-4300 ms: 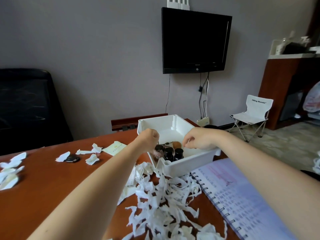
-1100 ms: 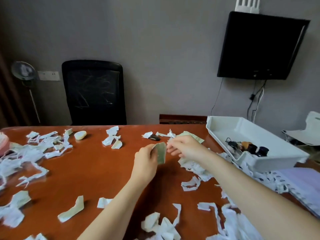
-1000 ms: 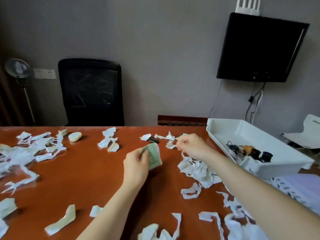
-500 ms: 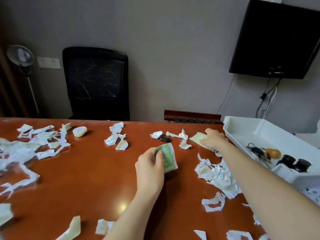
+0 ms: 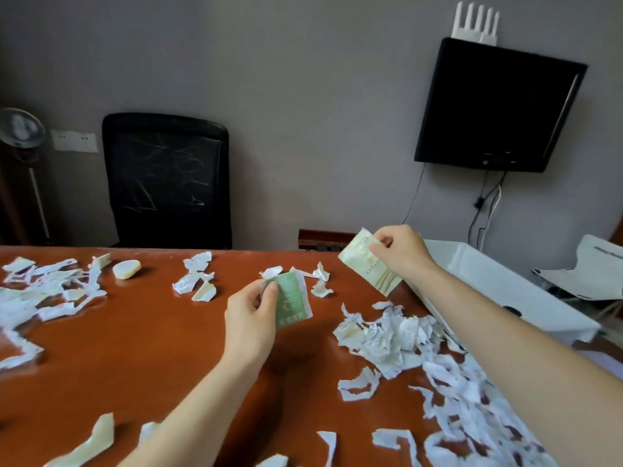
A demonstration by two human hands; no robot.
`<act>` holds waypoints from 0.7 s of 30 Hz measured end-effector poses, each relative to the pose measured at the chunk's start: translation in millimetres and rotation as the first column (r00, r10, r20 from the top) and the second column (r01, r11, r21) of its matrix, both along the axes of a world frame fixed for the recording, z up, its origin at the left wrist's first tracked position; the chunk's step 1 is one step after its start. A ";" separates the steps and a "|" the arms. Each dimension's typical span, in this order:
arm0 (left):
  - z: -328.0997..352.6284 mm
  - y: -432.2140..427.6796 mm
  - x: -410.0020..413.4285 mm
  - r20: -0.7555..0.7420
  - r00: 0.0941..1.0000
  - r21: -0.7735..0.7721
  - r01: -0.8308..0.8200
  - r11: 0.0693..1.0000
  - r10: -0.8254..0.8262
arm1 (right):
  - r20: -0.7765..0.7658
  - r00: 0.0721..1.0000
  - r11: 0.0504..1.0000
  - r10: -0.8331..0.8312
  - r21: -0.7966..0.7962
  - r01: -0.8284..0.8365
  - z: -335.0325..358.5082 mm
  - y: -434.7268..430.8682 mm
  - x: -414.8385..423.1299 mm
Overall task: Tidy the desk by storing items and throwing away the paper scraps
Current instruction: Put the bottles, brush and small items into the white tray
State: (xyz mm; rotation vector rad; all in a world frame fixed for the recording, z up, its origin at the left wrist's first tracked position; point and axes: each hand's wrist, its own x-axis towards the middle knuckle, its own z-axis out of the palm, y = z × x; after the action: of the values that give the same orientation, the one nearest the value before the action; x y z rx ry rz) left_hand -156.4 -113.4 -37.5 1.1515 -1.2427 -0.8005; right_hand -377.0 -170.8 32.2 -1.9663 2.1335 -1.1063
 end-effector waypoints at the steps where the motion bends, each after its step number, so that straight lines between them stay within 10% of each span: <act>1: 5.0 0.3 -3.8 0.011 1.000 0.007 0.018 1.000 -0.018 | 0.019 1.000 0.999 0.003 -0.033 -0.002 9.3 6.9 -4.6; 9: 63.0 -19.4 -73.6 0.077 0.959 0.132 0.261 0.956 -0.273 | 0.311 0.950 0.996 -0.031 -0.075 0.057 46.1 27.5 -77.8; 21: 50.9 -110.6 -195.3 0.549 0.808 0.041 0.228 0.973 -0.213 | 0.394 0.895 0.977 -0.210 0.057 0.204 16.2 -28.5 -185.4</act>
State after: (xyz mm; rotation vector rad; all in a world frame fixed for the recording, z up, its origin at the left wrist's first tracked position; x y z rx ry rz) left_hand -351.7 -224.1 13.4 1.2776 -1.8929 -0.6312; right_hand -562.4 -199.3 48.4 -1.3727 2.1425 -1.3777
